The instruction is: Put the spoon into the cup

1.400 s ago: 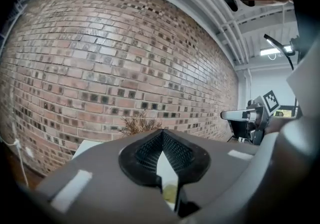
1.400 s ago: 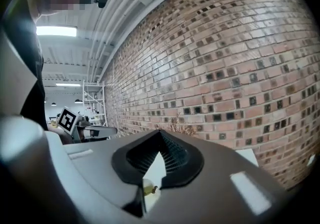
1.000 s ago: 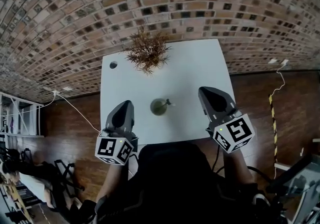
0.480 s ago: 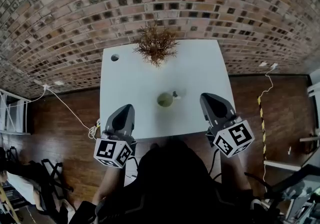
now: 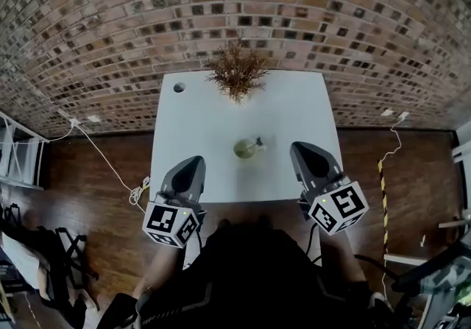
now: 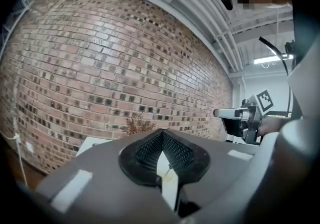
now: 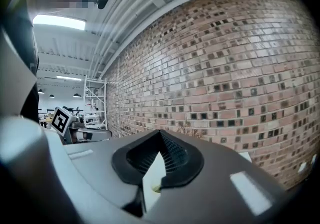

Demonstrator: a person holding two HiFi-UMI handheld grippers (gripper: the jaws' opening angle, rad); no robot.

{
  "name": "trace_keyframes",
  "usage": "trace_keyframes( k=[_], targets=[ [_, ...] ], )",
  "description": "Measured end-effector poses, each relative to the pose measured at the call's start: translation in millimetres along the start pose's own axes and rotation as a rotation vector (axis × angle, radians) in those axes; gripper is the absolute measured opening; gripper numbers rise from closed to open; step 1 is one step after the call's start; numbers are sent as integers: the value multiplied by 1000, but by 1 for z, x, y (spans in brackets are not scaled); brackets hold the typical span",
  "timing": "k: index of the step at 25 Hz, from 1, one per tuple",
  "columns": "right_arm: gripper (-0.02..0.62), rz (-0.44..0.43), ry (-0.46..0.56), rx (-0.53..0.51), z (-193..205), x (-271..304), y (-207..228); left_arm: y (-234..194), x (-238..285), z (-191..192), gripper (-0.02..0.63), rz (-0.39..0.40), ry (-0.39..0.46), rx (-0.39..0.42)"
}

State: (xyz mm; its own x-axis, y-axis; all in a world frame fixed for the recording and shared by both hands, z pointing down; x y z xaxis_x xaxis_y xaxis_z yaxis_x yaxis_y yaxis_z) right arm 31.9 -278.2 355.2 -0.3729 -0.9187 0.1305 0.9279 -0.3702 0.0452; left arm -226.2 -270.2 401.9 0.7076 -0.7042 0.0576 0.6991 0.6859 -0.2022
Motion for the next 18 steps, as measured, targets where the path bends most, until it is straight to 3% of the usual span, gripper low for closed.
trace_keyframes(
  k=[6,13,18],
  targets=[
    [6,4,17,28,0,-3,18,9,4,-4,-6,-53,-7,20],
    [6,18,-7,59,14,-11,31,15,9,5,-6,-57,-40,7],
    [6,21,3,47,15,-15,38,23,13,3,-6,-47,-16,-1]
  ],
)
Point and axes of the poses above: the fingertips, and each gripper's own axes: x forward along the fingers, y to its right, z out of its underside, the point moved 5 cm from there along -x, backward along the fingers, and after that the axes turned 13 degrees about z, right-handed, at the moved point
